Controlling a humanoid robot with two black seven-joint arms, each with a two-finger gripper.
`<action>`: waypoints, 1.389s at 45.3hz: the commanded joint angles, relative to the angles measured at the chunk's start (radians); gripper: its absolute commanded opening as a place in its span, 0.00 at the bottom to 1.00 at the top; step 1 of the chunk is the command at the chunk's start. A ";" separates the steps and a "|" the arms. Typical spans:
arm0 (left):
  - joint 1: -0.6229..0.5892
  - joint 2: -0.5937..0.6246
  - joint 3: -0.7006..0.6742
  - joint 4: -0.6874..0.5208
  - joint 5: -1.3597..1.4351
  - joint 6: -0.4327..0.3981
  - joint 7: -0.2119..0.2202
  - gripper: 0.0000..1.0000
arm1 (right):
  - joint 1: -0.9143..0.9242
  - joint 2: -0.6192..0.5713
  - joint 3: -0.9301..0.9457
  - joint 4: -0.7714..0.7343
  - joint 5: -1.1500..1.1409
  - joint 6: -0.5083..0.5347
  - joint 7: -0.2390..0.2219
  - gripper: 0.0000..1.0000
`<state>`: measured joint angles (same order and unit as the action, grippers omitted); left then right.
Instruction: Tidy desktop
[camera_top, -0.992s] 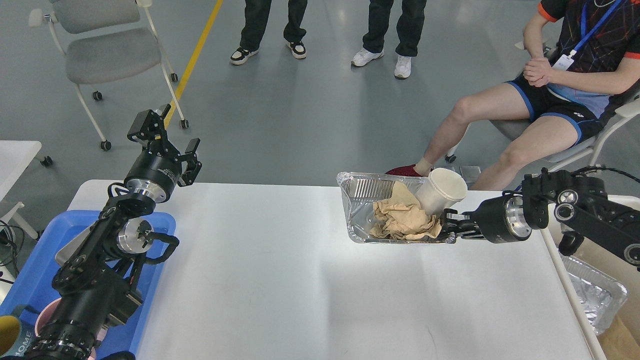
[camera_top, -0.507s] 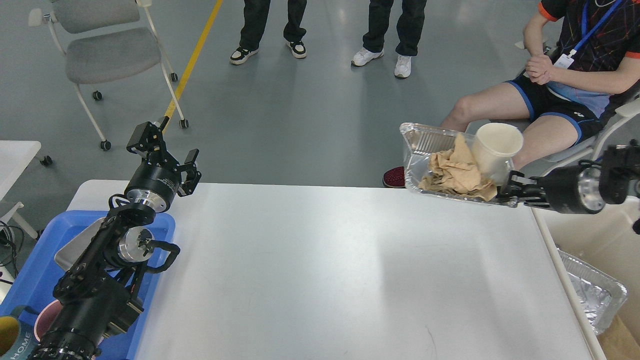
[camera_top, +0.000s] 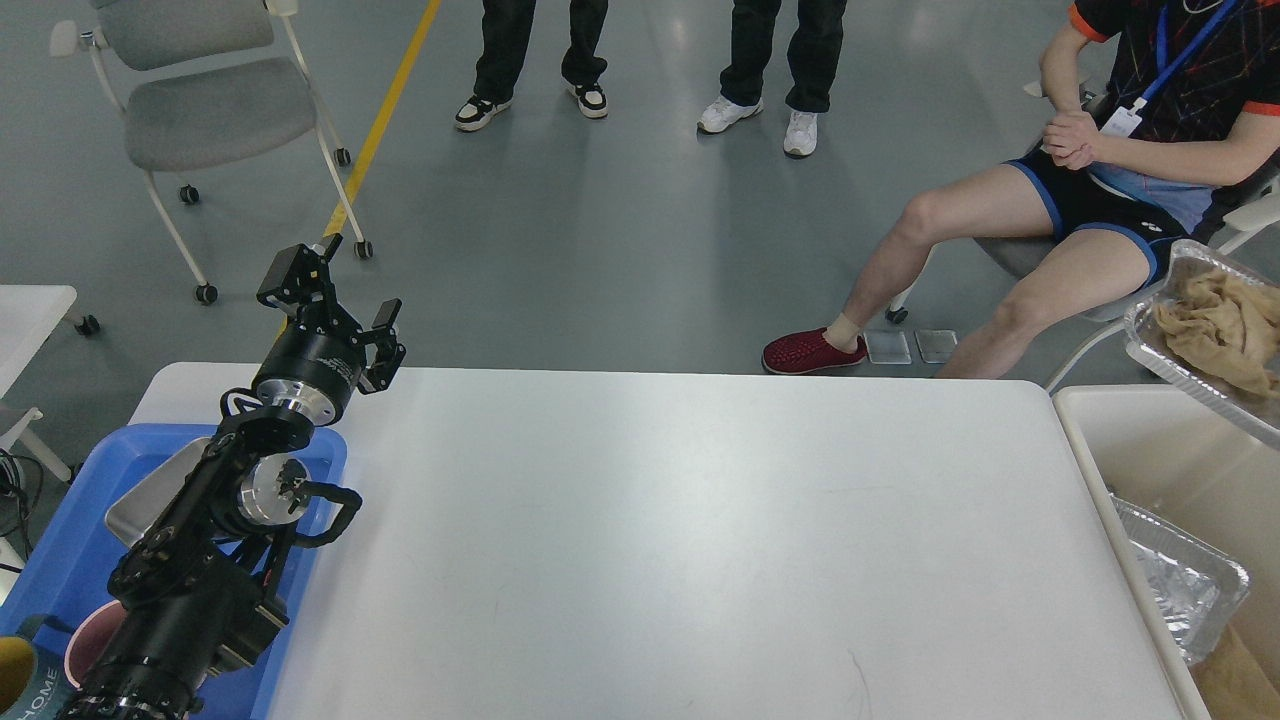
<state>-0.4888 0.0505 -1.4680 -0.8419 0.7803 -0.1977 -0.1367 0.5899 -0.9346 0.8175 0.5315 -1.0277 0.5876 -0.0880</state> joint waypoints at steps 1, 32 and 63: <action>0.001 -0.001 0.000 0.000 0.000 0.001 0.000 0.96 | -0.074 0.007 -0.001 -0.024 0.024 -0.074 -0.003 0.00; 0.019 0.003 0.001 0.000 0.000 0.000 -0.003 0.96 | -0.160 0.307 -0.003 -0.335 0.159 -0.273 0.001 1.00; 0.030 0.008 -0.009 -0.008 0.000 0.001 -0.004 0.96 | 0.083 0.396 0.215 -0.317 0.718 -0.267 0.023 1.00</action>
<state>-0.4665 0.0569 -1.4726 -0.8471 0.7808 -0.1971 -0.1412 0.6247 -0.6066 1.0162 0.2081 -0.3575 0.3174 -0.0831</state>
